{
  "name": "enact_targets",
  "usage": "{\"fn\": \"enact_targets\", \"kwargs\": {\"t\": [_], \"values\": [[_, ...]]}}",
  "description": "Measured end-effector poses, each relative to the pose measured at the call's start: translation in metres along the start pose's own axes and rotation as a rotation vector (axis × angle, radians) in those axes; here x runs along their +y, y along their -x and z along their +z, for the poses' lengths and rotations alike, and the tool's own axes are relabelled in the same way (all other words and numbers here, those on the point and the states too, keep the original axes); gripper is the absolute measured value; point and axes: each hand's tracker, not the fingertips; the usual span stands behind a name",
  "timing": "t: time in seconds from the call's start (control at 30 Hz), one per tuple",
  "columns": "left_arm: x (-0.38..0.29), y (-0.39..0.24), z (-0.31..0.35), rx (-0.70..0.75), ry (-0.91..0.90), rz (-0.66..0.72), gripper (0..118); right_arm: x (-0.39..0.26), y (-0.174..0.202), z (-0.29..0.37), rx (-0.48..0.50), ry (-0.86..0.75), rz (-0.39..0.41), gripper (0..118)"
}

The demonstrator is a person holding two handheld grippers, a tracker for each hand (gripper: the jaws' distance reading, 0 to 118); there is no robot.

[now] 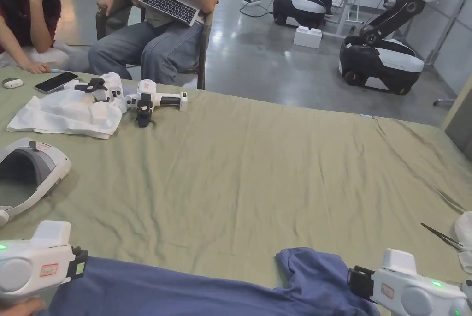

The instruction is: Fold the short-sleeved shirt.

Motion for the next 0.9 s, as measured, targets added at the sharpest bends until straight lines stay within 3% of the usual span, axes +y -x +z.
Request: {"fn": "enact_targets", "kwargs": {"t": [0.2,0.37,0.43,0.47,0.5,0.53,0.8,0.9], "values": [[-0.018,0.001,0.024,0.009,-0.077,0.040,0,0.002,0.001,-0.062,0.047,0.179,0.019,71],[-0.028,-0.002,0.026,0.017,-0.065,0.059,0,0.004,0.010,-0.072,0.014,0.193,0.076,67],[-0.028,0.000,0.026,0.020,-0.067,0.064,0,0.007,0.008,-0.067,0.019,0.179,0.065,43],[-0.028,-0.002,0.026,0.022,-0.067,0.063,0,0.006,0.008,-0.059,0.025,0.162,0.082,12],[-0.028,-0.002,0.025,0.024,-0.066,0.063,0,0.007,0.007,-0.056,0.034,0.146,0.105,1],[-0.027,-0.002,0.025,0.023,-0.066,0.062,0,0.006,0.008,-0.051,0.082,0.139,0.091,1],[-0.022,0.005,0.043,-0.006,-0.088,0.052,0,-0.012,-0.004,0.022,0.083,0.029,0.007,1],[-0.025,0.009,0.058,-0.025,-0.103,0.049,0,-0.021,-0.007,0.061,0.087,-0.020,0.019,1]]}}
